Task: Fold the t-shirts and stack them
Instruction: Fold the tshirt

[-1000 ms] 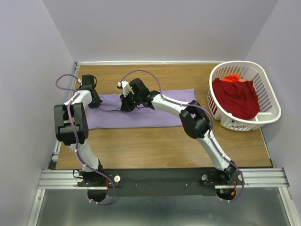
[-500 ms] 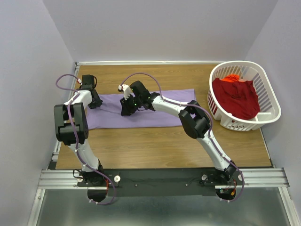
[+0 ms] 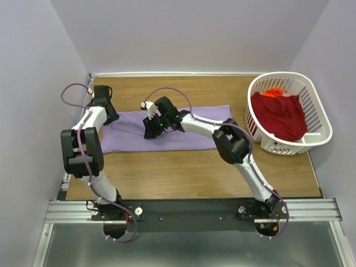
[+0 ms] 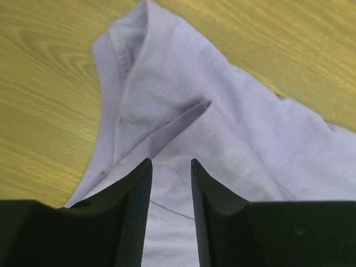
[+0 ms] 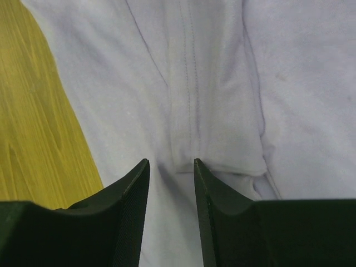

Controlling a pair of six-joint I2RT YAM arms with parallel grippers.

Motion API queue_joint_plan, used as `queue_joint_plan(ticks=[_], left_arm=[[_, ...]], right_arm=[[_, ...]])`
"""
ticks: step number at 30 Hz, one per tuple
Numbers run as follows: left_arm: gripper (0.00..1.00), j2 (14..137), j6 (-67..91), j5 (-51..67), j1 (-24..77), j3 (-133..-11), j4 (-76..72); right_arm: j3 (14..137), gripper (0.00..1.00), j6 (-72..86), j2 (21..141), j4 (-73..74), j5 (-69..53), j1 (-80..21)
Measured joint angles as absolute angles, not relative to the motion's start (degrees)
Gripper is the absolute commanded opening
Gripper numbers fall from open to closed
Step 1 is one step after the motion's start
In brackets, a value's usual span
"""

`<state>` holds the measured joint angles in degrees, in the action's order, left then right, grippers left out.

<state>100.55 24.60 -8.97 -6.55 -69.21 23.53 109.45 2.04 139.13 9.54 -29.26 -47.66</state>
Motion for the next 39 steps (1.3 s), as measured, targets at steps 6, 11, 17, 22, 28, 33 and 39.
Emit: queue_joint_plan(ticks=[6,11,17,22,28,33,39], left_arm=[[0.42,97.4,24.6,-11.2,-5.3,-68.7,23.4],[0.39,95.9,25.1,-11.5,-0.6,-67.9,22.9],[0.36,98.8,26.7,-10.5,4.1,-67.0,20.9],[0.36,105.6,27.5,-10.3,3.7,-68.6,20.8],[0.36,108.0,27.5,-9.9,3.8,-70.1,20.9],[0.35,113.3,26.5,-9.1,4.4,-77.2,21.5],[0.35,122.7,24.4,-9.3,9.0,-91.0,23.1]], right_arm=[[104.8,0.5,3.0,133.1,9.8,-24.3,-47.2],[94.5,0.5,4.7,123.5,9.5,-18.4,-44.3],[78.0,0.5,7.1,112.7,9.2,-11.0,-37.4],[69.4,0.5,7.7,108.0,10.2,-5.8,-37.1],[64.1,0.5,8.6,106.2,10.5,-4.1,-37.7],[61.4,0.5,10.6,104.4,9.6,-7.0,-38.3],[58.1,0.5,17.1,102.3,9.1,-13.3,-46.5]])
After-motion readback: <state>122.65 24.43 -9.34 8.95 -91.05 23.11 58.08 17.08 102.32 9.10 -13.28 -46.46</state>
